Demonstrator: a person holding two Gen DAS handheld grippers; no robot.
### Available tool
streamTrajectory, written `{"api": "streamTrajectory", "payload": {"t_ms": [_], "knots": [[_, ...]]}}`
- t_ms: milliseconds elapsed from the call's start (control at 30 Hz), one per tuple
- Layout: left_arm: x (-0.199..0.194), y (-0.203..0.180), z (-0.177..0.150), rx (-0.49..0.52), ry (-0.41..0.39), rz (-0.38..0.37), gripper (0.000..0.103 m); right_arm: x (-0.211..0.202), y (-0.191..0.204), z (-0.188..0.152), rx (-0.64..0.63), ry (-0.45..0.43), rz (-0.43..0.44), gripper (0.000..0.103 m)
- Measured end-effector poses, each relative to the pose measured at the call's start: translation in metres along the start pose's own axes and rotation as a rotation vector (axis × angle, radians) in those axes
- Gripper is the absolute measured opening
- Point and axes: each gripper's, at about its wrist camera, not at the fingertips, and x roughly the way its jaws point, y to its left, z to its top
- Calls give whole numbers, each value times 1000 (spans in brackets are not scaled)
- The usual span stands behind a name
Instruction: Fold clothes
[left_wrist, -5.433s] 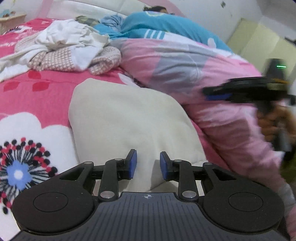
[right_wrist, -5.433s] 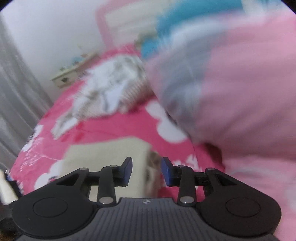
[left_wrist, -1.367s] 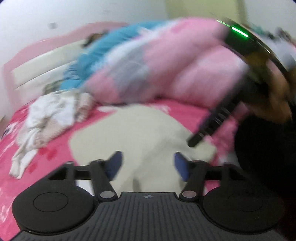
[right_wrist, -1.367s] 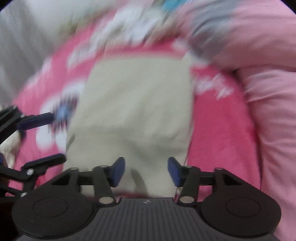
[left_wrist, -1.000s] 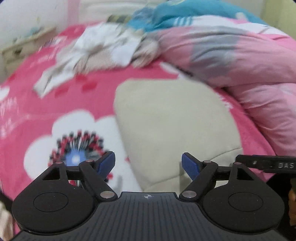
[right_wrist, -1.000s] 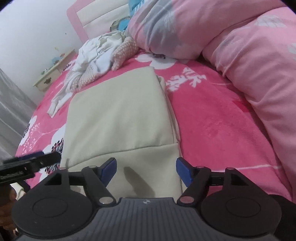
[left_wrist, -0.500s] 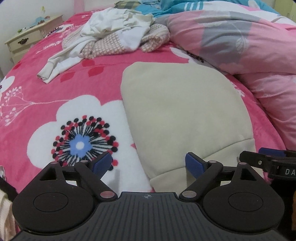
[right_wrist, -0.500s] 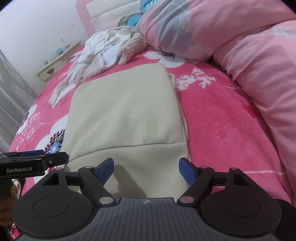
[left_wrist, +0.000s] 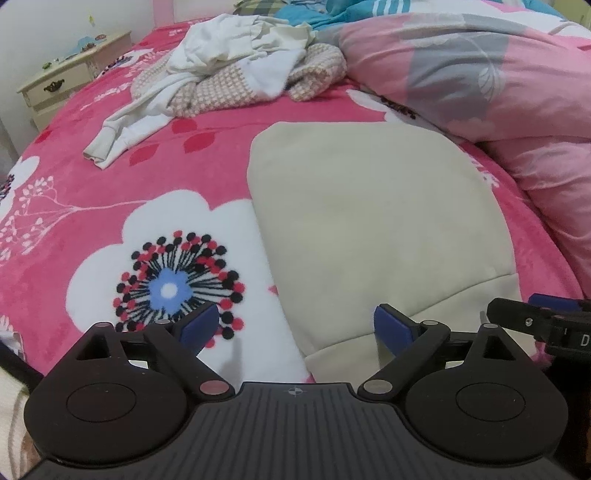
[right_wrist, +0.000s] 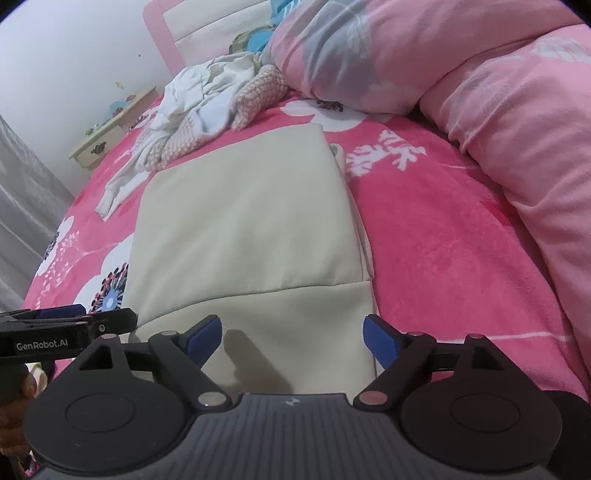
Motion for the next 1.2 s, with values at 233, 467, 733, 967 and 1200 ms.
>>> {"api": "streamTrajectory", "payload": {"t_ms": [233,467,733,967,1200], "knots": [[-2,-4,1,17,5,32,94,0,-2,1,16,-1,14,89],[-6,-4,1,25,11,64,95,-2,-3,1,29,-7,23,90],[-12,-2,3,25,8,87,95,-2,-4,1,39,-9,32,91],[-21,0,1,31,-30,96,95,-4,-4,1,47,-17,41,91],[-34,17,-2,-20,-118,68,103,-8,-6,2,61,-27,62,91]]}}
